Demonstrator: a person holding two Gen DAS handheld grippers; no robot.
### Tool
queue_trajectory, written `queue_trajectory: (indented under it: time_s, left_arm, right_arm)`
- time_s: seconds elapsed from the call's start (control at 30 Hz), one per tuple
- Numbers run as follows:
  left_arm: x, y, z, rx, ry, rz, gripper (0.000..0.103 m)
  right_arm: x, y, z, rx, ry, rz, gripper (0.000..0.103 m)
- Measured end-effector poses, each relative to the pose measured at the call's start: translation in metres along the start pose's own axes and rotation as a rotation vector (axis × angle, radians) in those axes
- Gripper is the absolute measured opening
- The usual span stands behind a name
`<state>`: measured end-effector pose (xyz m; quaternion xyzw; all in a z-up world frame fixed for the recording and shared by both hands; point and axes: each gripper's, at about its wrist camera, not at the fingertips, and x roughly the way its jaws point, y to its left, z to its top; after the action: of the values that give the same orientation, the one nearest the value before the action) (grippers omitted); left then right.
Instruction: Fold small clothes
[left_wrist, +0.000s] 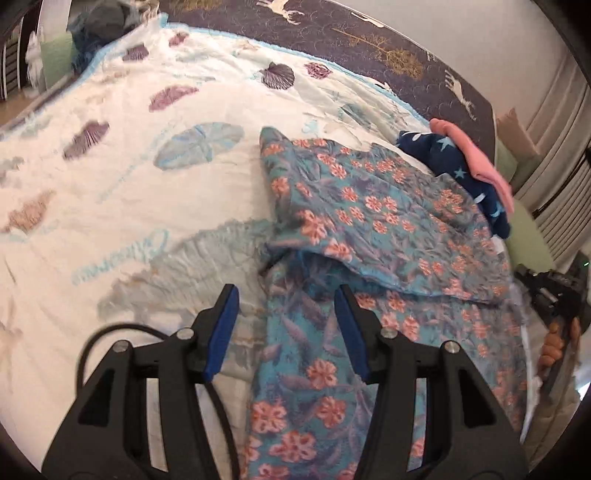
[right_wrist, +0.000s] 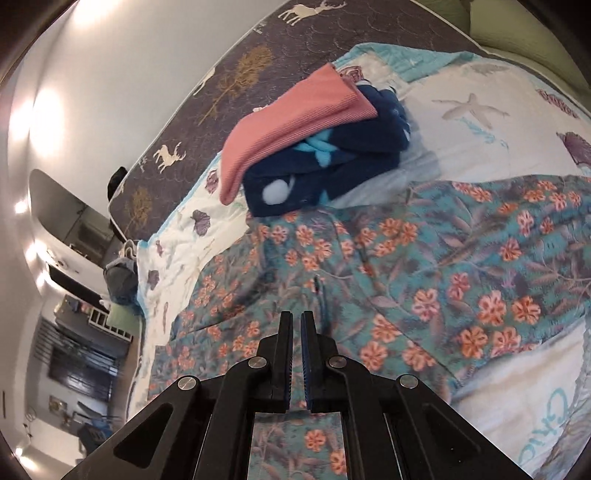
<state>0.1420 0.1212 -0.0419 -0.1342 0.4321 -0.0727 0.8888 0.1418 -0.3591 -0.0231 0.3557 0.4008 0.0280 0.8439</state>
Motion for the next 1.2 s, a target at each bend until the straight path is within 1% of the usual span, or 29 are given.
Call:
queue_trajectory:
  time_s: [0.07, 0.13, 0.17, 0.2, 0.23, 0.27, 0.3, 0.37, 0.43, 0.47, 0.5, 0.53, 0.57, 0.6, 0.63, 0.67, 0.77, 0.8, 0.83, 0.87, 0.9, 0.97, 1.0, 1.07, 1.1, 1.13, 1.17, 1.2]
  left_arm:
    - [0.002, -0.003, 0.005, 0.028, -0.014, 0.046, 0.055]
    - [0.007, -0.004, 0.012, 0.055, -0.028, 0.093, 0.055]
    - [0.008, -0.004, 0.014, 0.064, -0.030, 0.108, 0.055]
    - [0.010, -0.005, 0.017, 0.078, -0.035, 0.121, 0.055]
    - [0.010, -0.005, 0.017, 0.086, -0.040, 0.128, 0.055]
    - [0.012, -0.005, 0.019, 0.095, -0.048, 0.143, 0.055]
    - [0.013, -0.005, 0.020, 0.107, -0.050, 0.148, 0.055]
    - [0.015, -0.004, 0.022, 0.108, -0.067, 0.195, 0.052]
    - [0.015, -0.001, 0.021, 0.092, -0.068, 0.211, 0.052]
    - [0.015, 0.002, 0.020, 0.082, -0.066, 0.211, 0.052]
    - [0.015, 0.003, 0.019, 0.078, -0.064, 0.210, 0.052]
    - [0.014, 0.005, 0.017, 0.069, -0.059, 0.205, 0.052]
    - [0.013, 0.007, 0.016, 0.066, -0.056, 0.201, 0.052]
    - [0.012, 0.008, 0.015, 0.065, -0.055, 0.195, 0.052]
    - [0.010, 0.008, 0.013, 0.067, -0.056, 0.194, 0.052]
    - [0.010, 0.009, 0.013, 0.069, -0.056, 0.196, 0.052]
    - [0.009, 0.010, 0.010, 0.063, -0.047, 0.210, 0.052]
    - [0.009, 0.012, 0.008, 0.054, -0.042, 0.214, 0.052]
    - [0.008, 0.014, 0.007, 0.042, -0.039, 0.217, 0.052]
    - [0.009, 0.017, 0.006, 0.028, -0.035, 0.216, 0.052]
    - [0.009, 0.020, 0.006, 0.014, -0.028, 0.214, 0.052]
    - [0.010, 0.028, 0.006, -0.028, -0.013, 0.214, 0.052]
    - [0.009, 0.030, 0.005, -0.037, -0.013, 0.211, 0.052]
    - [0.002, 0.033, 0.004, -0.053, -0.024, 0.209, 0.052]
    - [-0.003, 0.032, 0.004, -0.053, -0.035, 0.205, 0.052]
    - [-0.009, 0.030, 0.005, -0.049, -0.051, 0.196, 0.052]
    - [-0.017, 0.026, 0.007, -0.039, -0.073, 0.180, 0.052]
    - [-0.025, 0.019, 0.009, -0.024, -0.096, 0.159, 0.052]
  right_arm:
    - [0.000, -0.002, 0.000, -0.003, 0.014, -0.001, 0.008]
    - [0.000, -0.004, -0.003, 0.003, 0.032, 0.018, 0.014]
    - [0.000, -0.003, -0.004, 0.007, 0.038, 0.027, 0.022]
    - [0.002, -0.003, -0.007, 0.007, 0.044, 0.039, 0.033]
    - [0.002, -0.002, -0.009, 0.001, 0.048, 0.041, 0.038]
    - [0.004, 0.000, -0.009, -0.011, 0.052, 0.040, 0.044]
    - [0.006, 0.000, -0.010, -0.022, 0.061, 0.038, 0.047]
    - [0.017, 0.001, -0.013, -0.032, 0.108, 0.041, 0.048]
    - [0.036, 0.002, -0.017, -0.030, 0.186, 0.056, 0.049]
    - [0.045, 0.003, -0.019, -0.035, 0.211, 0.045, 0.049]
    - [0.051, 0.005, -0.019, -0.042, 0.204, 0.033, 0.046]
    - [0.053, 0.007, -0.017, -0.041, 0.192, 0.030, 0.038]
    - [0.053, 0.008, -0.017, -0.025, 0.192, 0.033, 0.005]
    - [0.051, 0.009, -0.017, 0.001, 0.193, 0.063, 0.003]
    - [0.046, 0.012, -0.018, 0.011, 0.171, 0.102, 0.003]
    - [0.030, 0.021, -0.017, -0.015, 0.123, 0.122, 0.003]
    - [-0.013, 0.031, -0.019, -0.069, 0.008, 0.131, 0.003]
    - [-0.021, 0.029, -0.021, -0.074, -0.013, 0.120, 0.003]
    - [-0.026, 0.025, -0.024, -0.091, -0.022, 0.079, 0.003]
    - [-0.026, 0.021, -0.026, -0.101, -0.016, 0.043, 0.003]
    - [-0.020, 0.013, -0.031, -0.104, 0.014, -0.002, 0.005]
    - [-0.004, -0.009, -0.040, -0.055, 0.101, -0.032, 0.007]
    - [0.004, -0.022, -0.046, -0.013, 0.141, -0.026, 0.007]
    - [0.000, -0.033, -0.050, 0.034, 0.110, 0.028, 0.007]
    - [-0.006, -0.035, -0.050, 0.048, 0.096, 0.039, 0.009]
    - [-0.011, -0.036, -0.048, 0.049, 0.085, 0.033, 0.011]
    - [-0.020, -0.033, -0.045, 0.034, 0.054, 0.005, 0.016]
    - [-0.026, -0.031, -0.044, 0.015, 0.030, -0.021, 0.017]
